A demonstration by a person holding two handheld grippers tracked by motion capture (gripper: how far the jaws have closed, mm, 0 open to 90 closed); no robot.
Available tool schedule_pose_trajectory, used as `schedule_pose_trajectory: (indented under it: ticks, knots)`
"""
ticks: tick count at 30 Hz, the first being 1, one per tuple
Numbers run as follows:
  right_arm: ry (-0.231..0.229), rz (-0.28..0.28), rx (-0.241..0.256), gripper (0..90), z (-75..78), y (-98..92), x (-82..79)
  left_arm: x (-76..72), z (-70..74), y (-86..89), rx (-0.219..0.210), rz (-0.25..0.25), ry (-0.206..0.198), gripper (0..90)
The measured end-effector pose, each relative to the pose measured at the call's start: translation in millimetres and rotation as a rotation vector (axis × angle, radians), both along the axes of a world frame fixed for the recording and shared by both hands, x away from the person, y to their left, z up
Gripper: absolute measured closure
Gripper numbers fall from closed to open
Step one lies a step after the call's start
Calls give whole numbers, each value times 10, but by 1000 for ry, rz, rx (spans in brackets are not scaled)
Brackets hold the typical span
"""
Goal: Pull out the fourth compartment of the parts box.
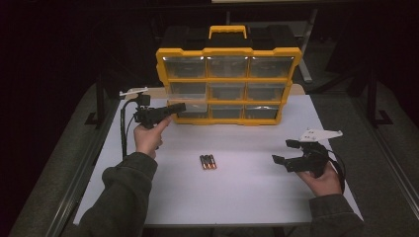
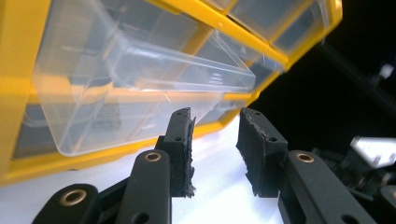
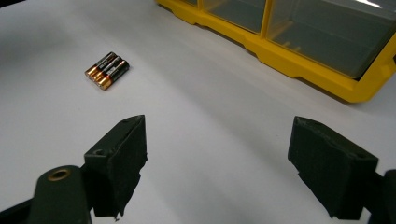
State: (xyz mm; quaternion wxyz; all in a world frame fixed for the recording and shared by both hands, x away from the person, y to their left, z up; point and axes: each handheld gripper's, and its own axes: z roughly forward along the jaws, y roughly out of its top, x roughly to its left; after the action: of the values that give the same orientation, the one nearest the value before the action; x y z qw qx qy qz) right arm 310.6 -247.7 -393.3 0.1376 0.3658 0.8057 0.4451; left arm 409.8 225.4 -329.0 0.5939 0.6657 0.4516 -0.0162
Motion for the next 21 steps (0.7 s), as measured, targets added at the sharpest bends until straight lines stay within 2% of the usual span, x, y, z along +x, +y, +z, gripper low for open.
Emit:
schedule_pose_trajectory:
  ticks: [1,5,10,15,17,18,19,21]
  knots:
    - [0,-1,2,185,15,-1,-6,-5,44,7,19,-14,-22,640]
    - [-7,10,-6,187,60,3,-16,-25,282,7,138,-77,-118,635]
    - [-12,22,-20,190,89,9,-13,35,561,-17,274,-161,-210,593]
    - [12,35,-31,190,66,28,7,157,706,-74,421,-251,-277,570]
    - [11,44,-36,190,57,31,19,213,744,-108,473,-305,-296,529]
    - [13,47,-38,190,53,32,23,235,763,-131,508,-322,-304,527]
    - [18,49,-37,190,51,34,25,257,777,-149,534,-334,-324,527]
    - [22,52,-37,190,46,33,33,306,795,-191,577,-355,-340,528]
